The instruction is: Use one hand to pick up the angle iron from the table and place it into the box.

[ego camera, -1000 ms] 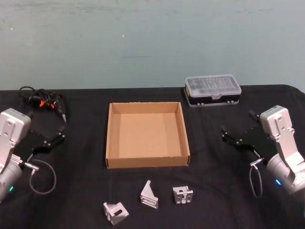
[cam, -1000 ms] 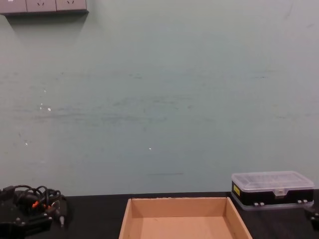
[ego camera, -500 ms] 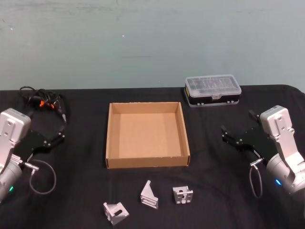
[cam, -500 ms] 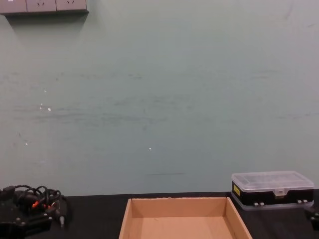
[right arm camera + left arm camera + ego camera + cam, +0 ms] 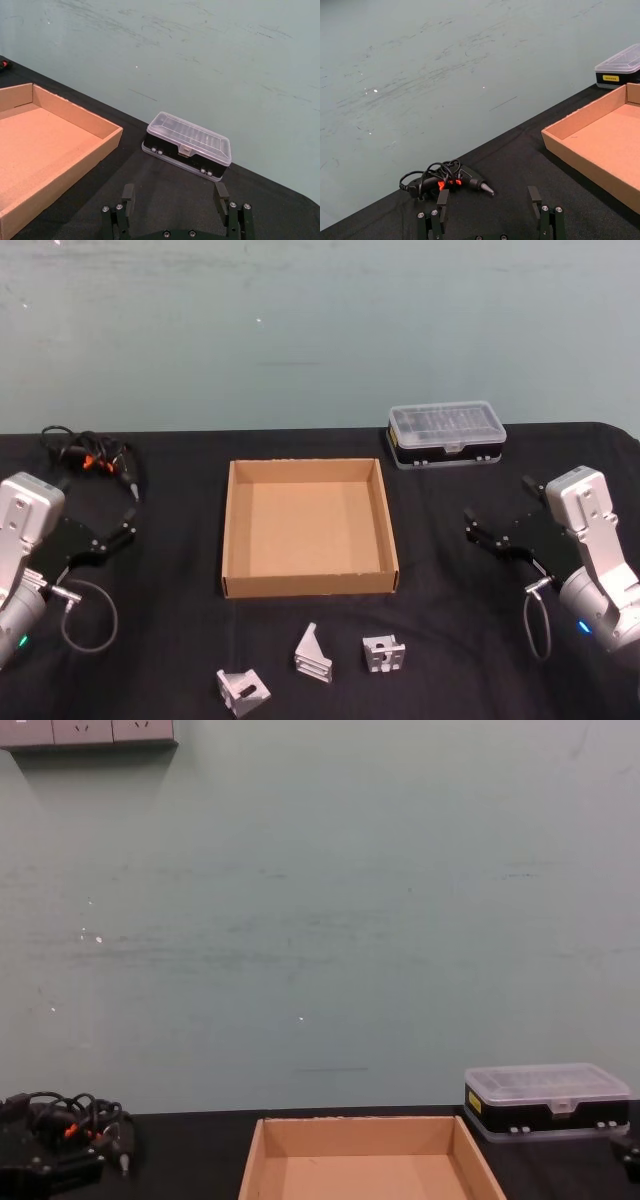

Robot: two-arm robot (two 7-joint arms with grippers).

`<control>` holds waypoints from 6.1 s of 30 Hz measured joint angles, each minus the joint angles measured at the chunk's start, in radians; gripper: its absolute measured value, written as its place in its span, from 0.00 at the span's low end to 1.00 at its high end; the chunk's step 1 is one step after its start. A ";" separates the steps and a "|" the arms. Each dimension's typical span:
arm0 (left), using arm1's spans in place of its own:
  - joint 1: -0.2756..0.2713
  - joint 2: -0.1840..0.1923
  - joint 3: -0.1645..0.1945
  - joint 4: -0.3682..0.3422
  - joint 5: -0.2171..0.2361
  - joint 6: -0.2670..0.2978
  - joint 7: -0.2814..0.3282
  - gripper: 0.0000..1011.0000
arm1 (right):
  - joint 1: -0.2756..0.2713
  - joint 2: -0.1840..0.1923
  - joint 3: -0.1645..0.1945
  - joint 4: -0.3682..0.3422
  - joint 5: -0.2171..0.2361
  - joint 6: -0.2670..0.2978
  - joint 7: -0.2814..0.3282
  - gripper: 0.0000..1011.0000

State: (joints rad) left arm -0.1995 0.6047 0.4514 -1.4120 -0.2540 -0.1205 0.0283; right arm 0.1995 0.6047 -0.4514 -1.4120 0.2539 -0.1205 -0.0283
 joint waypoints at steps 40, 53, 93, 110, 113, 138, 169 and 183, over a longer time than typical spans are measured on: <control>0.000 0.000 0.000 0.000 0.000 0.000 0.000 0.99 | -0.022 0.210 -0.014 -0.151 0.190 -0.019 0.769 0.99; 0.000 0.000 0.000 0.000 0.000 0.000 0.000 0.99 | 0.077 0.181 -0.110 -0.140 0.115 0.128 0.847 0.99; 0.000 0.000 0.000 0.000 0.000 0.000 0.000 0.99 | 0.161 0.128 -0.188 -0.085 0.080 0.239 0.847 0.76; 0.000 0.000 0.000 0.000 0.000 0.000 0.000 0.99 | 0.160 0.130 -0.187 -0.086 0.080 0.237 0.846 0.20; 0.000 0.000 0.000 0.000 0.000 0.000 0.000 0.99 | 0.160 0.130 -0.187 -0.086 0.080 0.236 0.846 0.11; 0.000 0.000 0.000 0.000 0.000 0.000 0.000 0.99 | 0.117 0.137 -0.130 -0.137 0.142 0.130 0.818 0.07; 0.000 0.000 0.000 0.000 0.000 0.000 0.000 0.99 | 0.244 -0.086 -0.050 -0.007 0.133 0.114 0.651 0.07; 0.000 0.000 0.000 0.000 0.000 0.000 0.000 0.99 | 0.455 -0.170 -0.164 0.164 0.108 0.363 0.715 0.07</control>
State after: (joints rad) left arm -0.1996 0.6047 0.4514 -1.4120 -0.2539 -0.1205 0.0283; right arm 0.6542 0.4351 -0.6149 -1.2479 0.3618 0.2424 0.6865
